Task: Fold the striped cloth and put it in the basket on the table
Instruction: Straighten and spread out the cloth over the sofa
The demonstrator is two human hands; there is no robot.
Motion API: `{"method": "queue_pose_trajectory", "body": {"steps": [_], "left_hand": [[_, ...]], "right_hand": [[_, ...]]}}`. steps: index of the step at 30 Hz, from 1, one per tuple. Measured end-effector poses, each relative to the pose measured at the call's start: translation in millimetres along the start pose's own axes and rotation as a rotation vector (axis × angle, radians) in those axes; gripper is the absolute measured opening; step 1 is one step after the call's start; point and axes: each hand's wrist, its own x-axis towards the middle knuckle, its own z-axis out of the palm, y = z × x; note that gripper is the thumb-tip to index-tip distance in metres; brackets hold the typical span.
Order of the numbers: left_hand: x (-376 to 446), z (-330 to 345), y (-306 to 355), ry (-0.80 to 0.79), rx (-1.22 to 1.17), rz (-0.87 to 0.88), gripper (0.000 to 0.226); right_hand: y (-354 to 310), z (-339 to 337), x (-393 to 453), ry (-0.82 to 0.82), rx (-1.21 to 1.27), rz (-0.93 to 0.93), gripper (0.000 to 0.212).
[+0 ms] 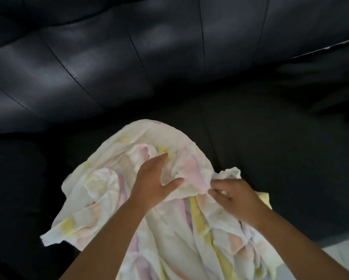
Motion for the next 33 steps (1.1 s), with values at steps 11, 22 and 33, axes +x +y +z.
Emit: {"method": "queue_pose_trajectory", "body": {"steps": [11,22,33], "left_hand": [[-46,35,-14,-0.264,-0.137,-0.039,0.013],[-85,61,-24,-0.32,0.478,0.108,0.062],[-125,-78,-54,0.467,-0.274,-0.064,0.048]], "right_hand": [[14,0,-55,-0.323,0.1,0.236,0.02],[12,11,64,0.055,-0.125,0.495,0.042],[-95,18,2,0.194,-0.232,-0.428,0.021]]}}
